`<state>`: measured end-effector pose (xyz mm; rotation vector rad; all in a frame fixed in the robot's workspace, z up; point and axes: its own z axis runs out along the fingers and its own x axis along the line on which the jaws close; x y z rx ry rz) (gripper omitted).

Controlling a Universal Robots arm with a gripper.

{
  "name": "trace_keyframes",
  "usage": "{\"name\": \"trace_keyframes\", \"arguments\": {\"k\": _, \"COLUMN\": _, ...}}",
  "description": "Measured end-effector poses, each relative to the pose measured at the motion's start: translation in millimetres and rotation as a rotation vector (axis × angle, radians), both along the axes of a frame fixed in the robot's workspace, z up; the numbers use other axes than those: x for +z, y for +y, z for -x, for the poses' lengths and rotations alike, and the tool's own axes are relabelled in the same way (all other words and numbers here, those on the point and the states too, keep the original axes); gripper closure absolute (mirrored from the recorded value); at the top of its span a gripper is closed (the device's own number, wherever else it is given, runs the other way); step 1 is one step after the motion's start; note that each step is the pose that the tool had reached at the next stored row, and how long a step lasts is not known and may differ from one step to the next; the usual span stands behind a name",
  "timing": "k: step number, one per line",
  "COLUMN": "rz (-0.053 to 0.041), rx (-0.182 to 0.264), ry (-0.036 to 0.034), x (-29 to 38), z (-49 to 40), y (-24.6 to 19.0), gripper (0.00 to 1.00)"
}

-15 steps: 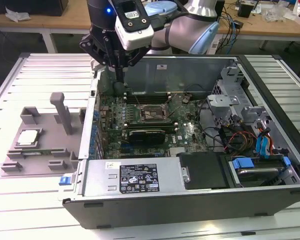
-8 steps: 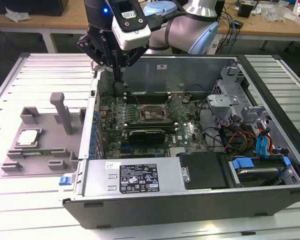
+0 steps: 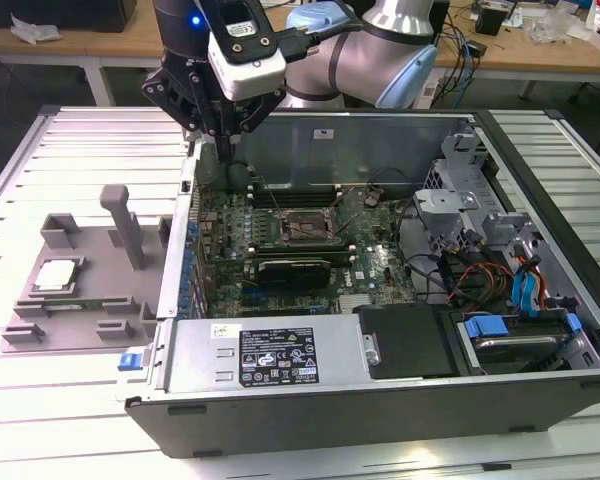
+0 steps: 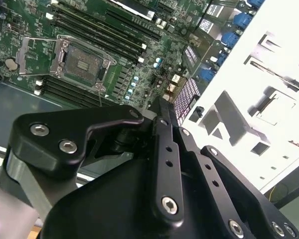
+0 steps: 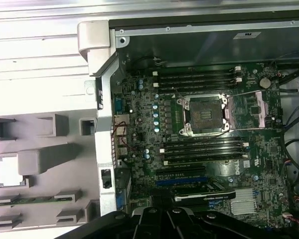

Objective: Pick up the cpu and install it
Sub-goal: 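Reach for the cpu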

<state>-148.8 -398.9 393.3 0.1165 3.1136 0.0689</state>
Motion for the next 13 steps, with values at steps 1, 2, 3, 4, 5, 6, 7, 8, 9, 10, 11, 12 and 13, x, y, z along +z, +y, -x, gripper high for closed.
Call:
{"name": "trace_keyframes", "arguments": {"k": 1, "rz": 0.0001, "rx": 0.0, "ry": 0.0001, "x": 0.0, "z": 0.6, "y": 0.0, "gripper": 0.89}}
{"name": "trace_keyframes", "arguments": {"k": 2, "rz": 0.0, "rx": 0.0, "ry": 0.0, "x": 0.0, "z": 2.1, "y": 0.0, "gripper": 0.89}}
{"name": "trace_keyframes", "arguments": {"k": 3, "rz": 0.0001, "rx": 0.0, "ry": 0.0, "x": 0.0, "z": 4.3, "y": 0.0, "gripper": 0.89}}
{"name": "trace_keyframes", "arguments": {"k": 4, "rz": 0.0001, "rx": 0.0, "ry": 0.0, "x": 0.0, "z": 5.4, "y": 0.0, "gripper": 0.89}}
{"name": "trace_keyframes", "arguments": {"k": 5, "rz": 0.0, "rx": 0.0, "ry": 0.0, "x": 0.0, "z": 6.6, "y": 0.0, "gripper": 0.89}}
{"name": "trace_keyframes", "arguments": {"k": 6, "rz": 0.0, "rx": 0.0, "ry": -0.0001, "x": 0.0, "z": 8.4, "y": 0.0, "gripper": 0.89}}
{"name": "trace_keyframes", "arguments": {"k": 7, "rz": 0.0, "rx": 0.0, "ry": -0.0001, "x": 0.0, "z": 9.9, "y": 0.0, "gripper": 0.89}}
{"name": "trace_keyframes", "arguments": {"k": 8, "rz": 0.0, "rx": 0.0, "ry": -0.0002, "x": 0.0, "z": 11.2, "y": 0.0, "gripper": 0.89}}
{"name": "trace_keyframes", "arguments": {"k": 9, "rz": 0.0, "rx": 0.0, "ry": -0.0002, "x": 0.0, "z": 11.9, "y": 0.0, "gripper": 0.89}}
{"name": "trace_keyframes", "arguments": {"k": 10, "rz": -0.0001, "rx": 0.0, "ry": -0.0002, "x": 0.0, "z": 12.9, "y": 0.0, "gripper": 0.89}}
{"name": "trace_keyframes", "arguments": {"k": 11, "rz": 0.0, "rx": 0.0, "ry": -0.0002, "x": 0.0, "z": 14.5, "y": 0.0, "gripper": 0.89}}
{"name": "trace_keyframes", "arguments": {"k": 12, "rz": 0.0, "rx": 0.0, "ry": -0.0002, "x": 0.0, "z": 16.0, "y": 0.0, "gripper": 0.89}}
{"name": "trace_keyframes", "arguments": {"k": 13, "rz": 0.0, "rx": 0.0, "ry": -0.0002, "x": 0.0, "z": 18.0, "y": 0.0, "gripper": 0.89}}
